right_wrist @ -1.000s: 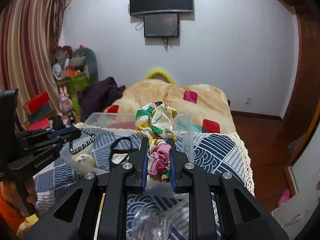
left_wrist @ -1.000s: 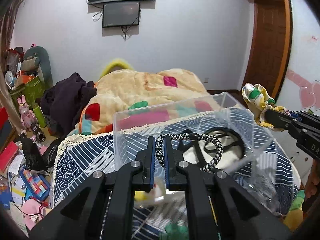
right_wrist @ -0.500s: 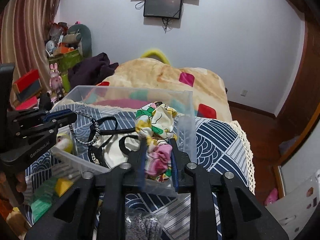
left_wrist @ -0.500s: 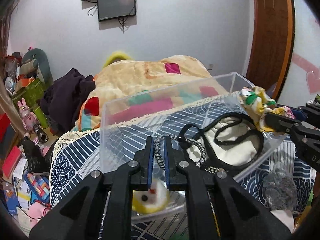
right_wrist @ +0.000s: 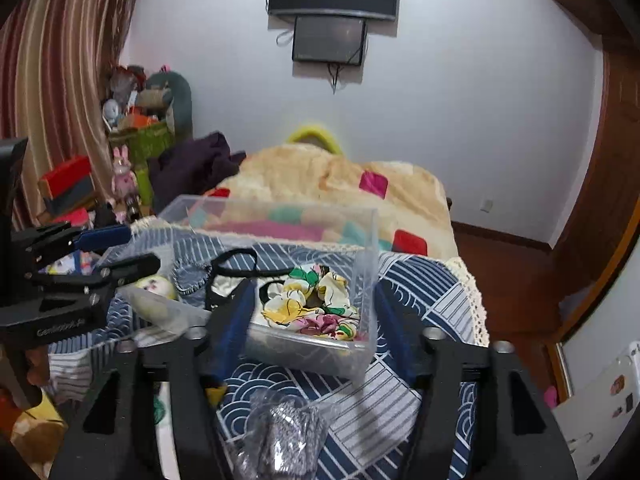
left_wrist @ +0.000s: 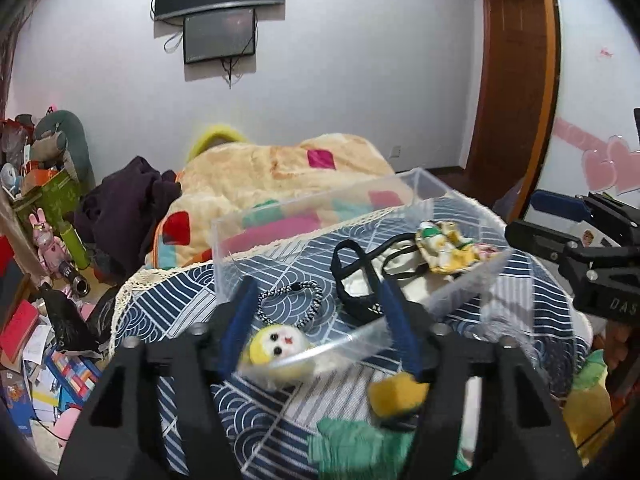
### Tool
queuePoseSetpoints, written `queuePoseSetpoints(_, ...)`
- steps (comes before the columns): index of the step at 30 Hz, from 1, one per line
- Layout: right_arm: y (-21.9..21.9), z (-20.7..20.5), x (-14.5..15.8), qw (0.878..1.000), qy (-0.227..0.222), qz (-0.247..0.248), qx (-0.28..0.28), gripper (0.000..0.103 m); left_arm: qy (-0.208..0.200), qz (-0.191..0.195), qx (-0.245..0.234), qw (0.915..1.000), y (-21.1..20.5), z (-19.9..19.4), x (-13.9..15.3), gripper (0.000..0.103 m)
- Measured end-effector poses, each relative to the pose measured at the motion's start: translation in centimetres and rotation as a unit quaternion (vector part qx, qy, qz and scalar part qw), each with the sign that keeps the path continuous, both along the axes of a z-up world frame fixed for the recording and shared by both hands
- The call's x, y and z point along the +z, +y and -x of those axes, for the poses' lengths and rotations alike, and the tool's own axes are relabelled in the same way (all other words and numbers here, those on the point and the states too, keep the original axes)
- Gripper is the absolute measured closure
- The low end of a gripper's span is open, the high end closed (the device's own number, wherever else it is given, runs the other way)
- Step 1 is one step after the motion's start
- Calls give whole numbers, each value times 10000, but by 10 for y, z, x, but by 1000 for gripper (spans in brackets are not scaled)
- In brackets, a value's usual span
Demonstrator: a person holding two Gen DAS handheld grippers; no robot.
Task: Organize soft objects
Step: 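Release the beaded cord into the box with the left tool while the right releases the scrunchie, then grasp the green knit glove with the left tool while the right grasps the bagged silver glove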
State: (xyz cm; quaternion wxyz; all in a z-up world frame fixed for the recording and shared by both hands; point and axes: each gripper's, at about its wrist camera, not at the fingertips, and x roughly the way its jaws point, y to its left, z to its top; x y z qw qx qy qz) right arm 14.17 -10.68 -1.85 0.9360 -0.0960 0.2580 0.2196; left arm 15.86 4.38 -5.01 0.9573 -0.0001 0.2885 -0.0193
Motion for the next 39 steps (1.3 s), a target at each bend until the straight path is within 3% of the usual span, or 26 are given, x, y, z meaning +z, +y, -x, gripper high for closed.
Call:
queuePoseSetpoints(4, -9, 17, 3, 9999, -77, -119, 28, 33, -76, 1, -20, 10000, -1, 24, 2, 16)
queuePoseSetpoints(6, -11, 23, -2, 9999, -18, -135, 47, 33, -6, 52, -37, 10000, 0, 34, -3, 13)
queuePoseSetpoints(11, -14, 31, -24, 9996, 267, -54, 62, 33, 345, 160, -86, 9992, 1, 49, -26, 13)
queuePoseSetpoints(22, -27, 19, -91, 9900, 1404, -97, -32, 33, 1099, 413, -14, 9931, -3, 56, -91, 14)
queuePoseSetpoints(25, -30, 21, -97, 9883, 1511, -230, 22, 40, 1171, 531, -57, 9917, -4, 57, -103, 23)
queuePoseSetpoints(27, -31, 22, -97, 9872, 1561, -322, 101, 52, 1091, 609, -66, 9921, -5, 62, -105, 30)
queuePoseSetpoints(30, -30, 25, -94, 9869, 1546, -373, 255, 72, 1029, 692, -207, 9921, -9, 65, -102, 51)
queuePoseSetpoints(34, -29, 34, -91, 9903, 1347, -284, 199, 80, 949, 546, -308, 9935, -16, 70, -99, 63)
queuePoseSetpoints(39, -35, 42, -81, 9932, 1132, -281, -9, 82, 861, 459, -290, 9948, -16, 76, -90, 73)
